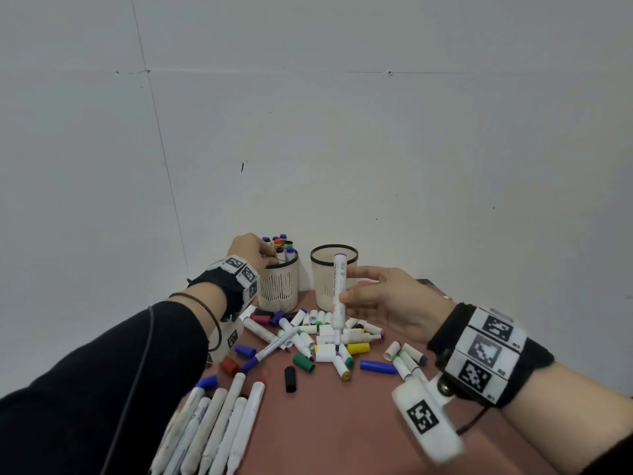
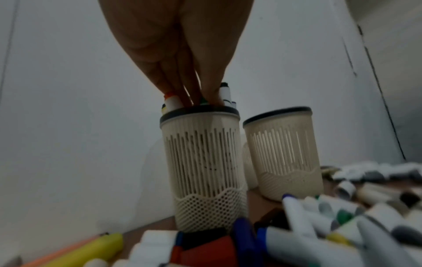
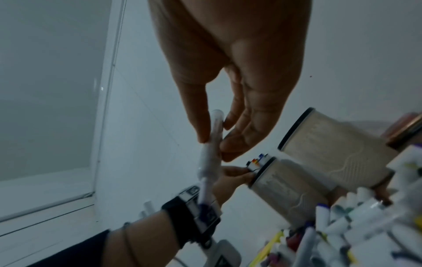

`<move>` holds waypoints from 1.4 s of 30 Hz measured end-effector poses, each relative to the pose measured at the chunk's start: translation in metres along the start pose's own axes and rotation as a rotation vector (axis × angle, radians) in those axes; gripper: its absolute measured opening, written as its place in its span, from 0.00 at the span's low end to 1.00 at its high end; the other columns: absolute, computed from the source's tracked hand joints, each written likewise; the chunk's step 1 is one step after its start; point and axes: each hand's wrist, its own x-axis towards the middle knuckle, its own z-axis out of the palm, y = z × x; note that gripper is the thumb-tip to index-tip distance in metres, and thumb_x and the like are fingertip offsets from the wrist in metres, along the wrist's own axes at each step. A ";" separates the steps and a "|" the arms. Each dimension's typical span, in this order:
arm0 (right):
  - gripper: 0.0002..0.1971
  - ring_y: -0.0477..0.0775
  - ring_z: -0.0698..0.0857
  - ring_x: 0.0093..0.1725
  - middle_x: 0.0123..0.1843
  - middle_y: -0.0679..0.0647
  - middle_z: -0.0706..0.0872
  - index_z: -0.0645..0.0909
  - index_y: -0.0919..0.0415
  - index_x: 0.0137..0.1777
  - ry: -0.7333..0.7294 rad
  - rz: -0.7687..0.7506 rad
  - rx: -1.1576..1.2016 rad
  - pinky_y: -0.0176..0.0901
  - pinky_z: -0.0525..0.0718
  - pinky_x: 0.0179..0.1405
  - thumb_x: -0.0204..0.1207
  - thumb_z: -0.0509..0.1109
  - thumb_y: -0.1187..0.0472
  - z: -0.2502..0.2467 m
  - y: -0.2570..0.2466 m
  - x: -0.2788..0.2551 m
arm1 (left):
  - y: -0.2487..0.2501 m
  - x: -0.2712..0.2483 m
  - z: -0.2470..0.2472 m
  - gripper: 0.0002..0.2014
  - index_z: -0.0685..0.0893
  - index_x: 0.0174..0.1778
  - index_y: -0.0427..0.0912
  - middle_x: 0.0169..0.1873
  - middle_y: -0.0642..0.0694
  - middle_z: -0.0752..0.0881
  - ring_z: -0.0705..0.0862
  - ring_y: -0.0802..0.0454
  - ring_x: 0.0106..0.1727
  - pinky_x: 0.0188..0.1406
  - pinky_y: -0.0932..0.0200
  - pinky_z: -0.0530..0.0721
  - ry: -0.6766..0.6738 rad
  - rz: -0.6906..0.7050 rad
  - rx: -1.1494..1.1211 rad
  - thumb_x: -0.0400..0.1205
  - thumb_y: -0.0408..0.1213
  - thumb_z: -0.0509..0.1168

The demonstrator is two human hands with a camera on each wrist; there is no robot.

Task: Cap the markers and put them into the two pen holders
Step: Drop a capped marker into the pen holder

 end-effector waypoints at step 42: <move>0.16 0.52 0.86 0.35 0.41 0.59 0.88 0.82 0.58 0.51 0.102 0.046 0.881 0.39 0.86 0.29 0.65 0.69 0.73 0.002 0.096 -0.046 | -0.013 -0.049 0.021 0.16 0.84 0.63 0.43 0.59 0.45 0.86 0.82 0.49 0.60 0.60 0.61 0.79 -0.526 0.135 0.455 0.80 0.34 0.68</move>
